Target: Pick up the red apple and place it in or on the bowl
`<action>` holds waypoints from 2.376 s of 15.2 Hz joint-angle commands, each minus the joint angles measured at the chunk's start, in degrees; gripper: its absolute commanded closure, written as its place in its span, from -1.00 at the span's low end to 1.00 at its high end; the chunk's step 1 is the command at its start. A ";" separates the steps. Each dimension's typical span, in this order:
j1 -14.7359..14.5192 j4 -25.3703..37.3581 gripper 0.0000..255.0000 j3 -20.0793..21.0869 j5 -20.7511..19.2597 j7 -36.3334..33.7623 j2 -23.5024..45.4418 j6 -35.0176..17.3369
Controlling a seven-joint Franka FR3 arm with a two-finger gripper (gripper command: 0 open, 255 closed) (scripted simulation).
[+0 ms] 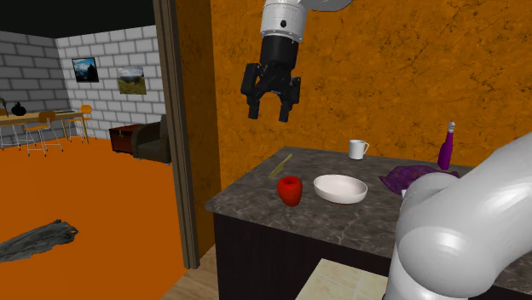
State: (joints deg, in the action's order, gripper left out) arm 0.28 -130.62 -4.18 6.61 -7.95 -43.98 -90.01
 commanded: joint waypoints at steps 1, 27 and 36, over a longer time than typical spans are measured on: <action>0.00 0.00 -1.00 0.00 0.00 0.00 0.00 0.00; 8.28 -7.81 -1.00 -14.69 -21.70 21.21 31.32 -31.66; 9.06 -10.42 -1.00 -16.10 -22.40 21.89 36.20 -39.16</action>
State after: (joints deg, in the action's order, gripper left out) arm 9.33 -140.77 -20.21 -15.83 13.97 -8.40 -128.25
